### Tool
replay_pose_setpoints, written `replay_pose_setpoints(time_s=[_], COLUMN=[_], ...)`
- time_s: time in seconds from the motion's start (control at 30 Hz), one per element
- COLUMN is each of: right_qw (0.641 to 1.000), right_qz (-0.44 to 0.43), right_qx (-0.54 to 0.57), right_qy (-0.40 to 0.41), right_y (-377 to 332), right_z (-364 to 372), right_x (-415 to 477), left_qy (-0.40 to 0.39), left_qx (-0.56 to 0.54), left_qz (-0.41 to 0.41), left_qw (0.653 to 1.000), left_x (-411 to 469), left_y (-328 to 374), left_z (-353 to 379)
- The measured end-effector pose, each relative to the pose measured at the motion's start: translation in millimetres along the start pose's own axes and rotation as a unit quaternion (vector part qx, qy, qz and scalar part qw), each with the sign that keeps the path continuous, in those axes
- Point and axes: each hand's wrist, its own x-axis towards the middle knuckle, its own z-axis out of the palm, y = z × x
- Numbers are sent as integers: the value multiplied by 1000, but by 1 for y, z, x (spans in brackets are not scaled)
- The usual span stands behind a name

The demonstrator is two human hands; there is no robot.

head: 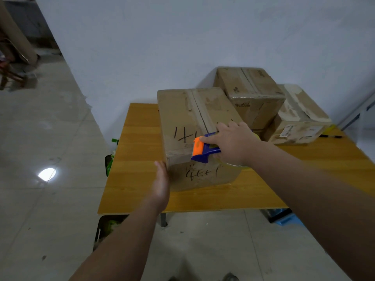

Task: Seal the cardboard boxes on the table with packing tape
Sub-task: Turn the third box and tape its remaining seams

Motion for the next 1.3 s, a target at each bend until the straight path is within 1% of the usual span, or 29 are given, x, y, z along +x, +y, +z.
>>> replay_pose_setpoints(time_s=[0.03, 0.07, 0.1, 0.13, 0.17, 0.2, 0.23, 0.27, 0.3, 0.33, 0.37, 0.47, 0.67, 0.7, 0.8, 0.9, 1.07, 1.3], right_qw=[1000, 1000, 1000, 1000, 1000, 1000, 1000, 1000, 1000, 1000, 1000, 1000, 1000, 1000, 1000, 1000, 1000, 999], right_qz=[-1, -4, -7, -9, -11, -12, -14, -16, -18, -19, -20, -21, -18, -19, -19, -18, -18, -38], right_qx=[1, 1, -1, -3, -6, -8, -10, -11, -11, -11, -10, -11, -2, -1, 4, 11, 16, 9], right_qy=[0, -2, -3, -4, -7, -9, -11, -12, -12, -11, -9, -6, -5, -2, 4, 11, 7, 7], right_y=[1, 1, 1, 2, 2, 3, 3, 3, 3, 3, 3, 3, 4, 4, 4, 4, 5, 8], right_z=[0, 0, 0, 0, -1, -2, -3, -4, -4, -5, -5, -4, -4, -3, -2, 0, -2, -2], right_x=[0, 0, -1, 0, 0, 0, 1, 1, 2, 2, 1, 1, 2, 2, 1, 1, 3, 4], left_qy=[-7, -14, 13, 24, 41, 38, 22, -2, -18, -24, -13, 29, 19, 11, -1, -11, -38, -4], left_qx=[17, -19, 34, 16, 45, 85, 164, 252, 344, 407, 441, 471, 516, 517, 487, 479, 509, 566], left_qz=[40, 9, 43, 59, 128, 197, 269, 301, 333, 343, 350, 377, 361, 357, 345, 349, 360, 357], left_qw=[999, 1000, 998, 998, 990, 976, 949, 919, 878, 846, 826, 797, 776, 778, 802, 805, 781, 743], left_x=[8, 1, 10, 10, 13, 10, 15, 16, 21, 26, 30, 37, 45, 45, 43, 41, 37, 19], left_y=[-11, -4, -9, -6, -5, 1, 0, 3, 2, 2, 2, 8, 15, 15, 15, 18, 26, 26], left_z=[-4, -10, -17, -26, -36, -46, -54, -60, -63, -64, -65, -61, -58, -57, -54, -58, -65, -48])
